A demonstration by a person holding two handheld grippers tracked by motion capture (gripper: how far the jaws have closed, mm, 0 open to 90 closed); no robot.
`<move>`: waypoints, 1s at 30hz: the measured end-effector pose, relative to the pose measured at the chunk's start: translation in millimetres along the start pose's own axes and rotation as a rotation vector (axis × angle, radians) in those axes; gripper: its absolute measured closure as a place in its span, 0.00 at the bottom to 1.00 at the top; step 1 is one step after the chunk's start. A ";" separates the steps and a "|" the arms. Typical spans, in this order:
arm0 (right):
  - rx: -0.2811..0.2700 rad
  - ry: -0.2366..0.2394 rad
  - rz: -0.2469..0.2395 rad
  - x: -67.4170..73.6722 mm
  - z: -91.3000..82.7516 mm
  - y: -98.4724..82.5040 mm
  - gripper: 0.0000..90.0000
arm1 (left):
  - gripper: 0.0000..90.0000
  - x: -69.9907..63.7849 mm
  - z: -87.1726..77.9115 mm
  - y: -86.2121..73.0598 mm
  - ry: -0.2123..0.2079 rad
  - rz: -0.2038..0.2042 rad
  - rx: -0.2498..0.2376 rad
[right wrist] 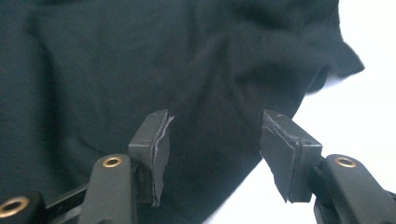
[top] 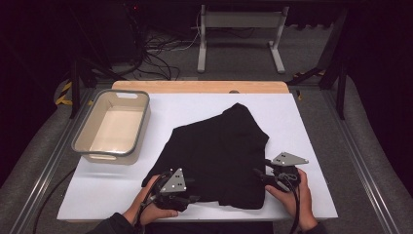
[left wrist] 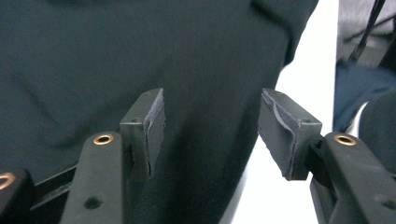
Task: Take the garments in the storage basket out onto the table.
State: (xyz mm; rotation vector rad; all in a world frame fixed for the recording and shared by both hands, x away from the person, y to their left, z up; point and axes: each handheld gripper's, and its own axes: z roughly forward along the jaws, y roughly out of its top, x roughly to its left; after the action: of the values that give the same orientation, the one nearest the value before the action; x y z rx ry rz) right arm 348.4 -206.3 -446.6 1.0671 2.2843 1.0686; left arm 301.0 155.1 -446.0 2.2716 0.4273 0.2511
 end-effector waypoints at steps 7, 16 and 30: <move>0.076 0.009 0.019 -1.4 14.6 -2.3 0.46 | 0.60 4.0 14.2 -7.0 -0.025 -0.009 0.049; 0.078 0.050 -0.043 3.4 11.6 -2.0 0.99 | 0.97 7.8 13.6 -7.0 -0.070 -0.037 0.047; -0.081 -0.046 -0.003 -6.3 -58.4 -1.6 1.00 | 0.98 -36.9 4.0 14.7 -0.159 0.090 0.017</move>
State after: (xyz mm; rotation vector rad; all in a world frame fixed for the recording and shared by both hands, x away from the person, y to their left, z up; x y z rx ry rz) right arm 315.4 -239.4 -411.1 1.0446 2.1877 1.1135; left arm 271.4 129.1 -439.3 2.3100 0.2459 0.1111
